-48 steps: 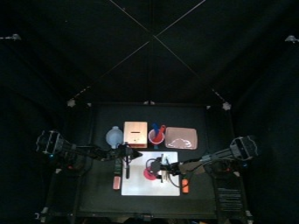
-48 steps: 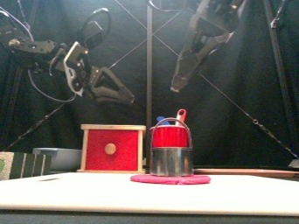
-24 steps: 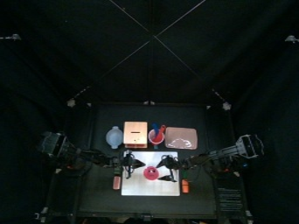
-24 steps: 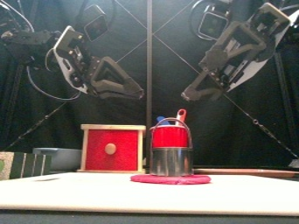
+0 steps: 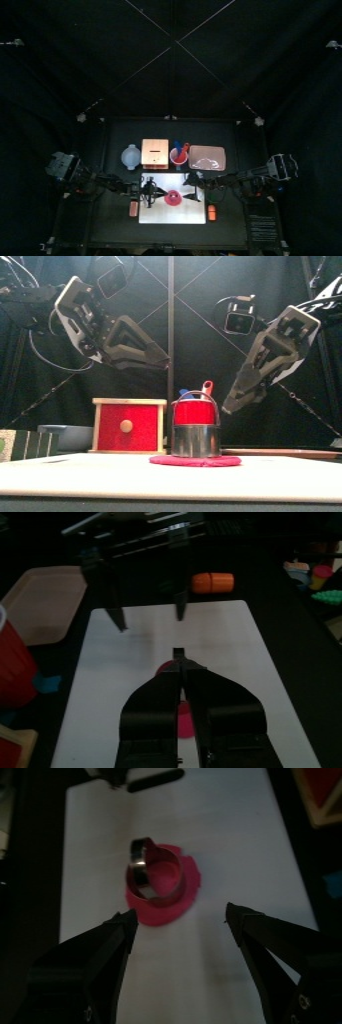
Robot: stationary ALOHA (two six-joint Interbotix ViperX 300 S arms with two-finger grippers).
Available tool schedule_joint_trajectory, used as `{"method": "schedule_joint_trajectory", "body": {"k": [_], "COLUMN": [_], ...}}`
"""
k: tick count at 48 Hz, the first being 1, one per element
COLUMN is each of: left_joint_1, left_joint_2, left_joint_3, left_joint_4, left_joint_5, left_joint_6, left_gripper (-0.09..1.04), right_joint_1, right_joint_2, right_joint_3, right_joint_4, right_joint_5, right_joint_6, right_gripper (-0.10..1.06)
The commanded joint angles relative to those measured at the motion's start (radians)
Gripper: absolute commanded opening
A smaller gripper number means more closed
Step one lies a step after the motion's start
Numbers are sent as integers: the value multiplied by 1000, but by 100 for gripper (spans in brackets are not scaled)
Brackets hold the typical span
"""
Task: Get the cutter from the drawer then cut the dough then place the extra dough in the bowl
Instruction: Cut the dough
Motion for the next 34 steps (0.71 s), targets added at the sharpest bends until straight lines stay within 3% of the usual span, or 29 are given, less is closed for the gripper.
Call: {"method": "schedule_joint_trajectory", "body": {"k": [1,8,15,34], "left_joint_1": [2,-11,-26,-41], "left_joint_2": [9,83,186,227], "left_joint_3": [-29,-32,-35,-37], "left_joint_4": [-12,-14,-25,-97], "left_joint_5": [-44,-201,-331,-339], "left_joint_6": [-2,0,-6,-2], "left_gripper": [71,75,75,75], "right_joint_1": [17,14,14,-3], "right_joint_2": [2,54,83,98], "right_joint_3": [-8,40,63,18], "right_joint_4": [-23,-28,-23,-23], "right_joint_5": [-83,-275,-330,-337], "right_joint_6": [-3,-5,-6,-8], "right_gripper": [99,99,99,99]}}
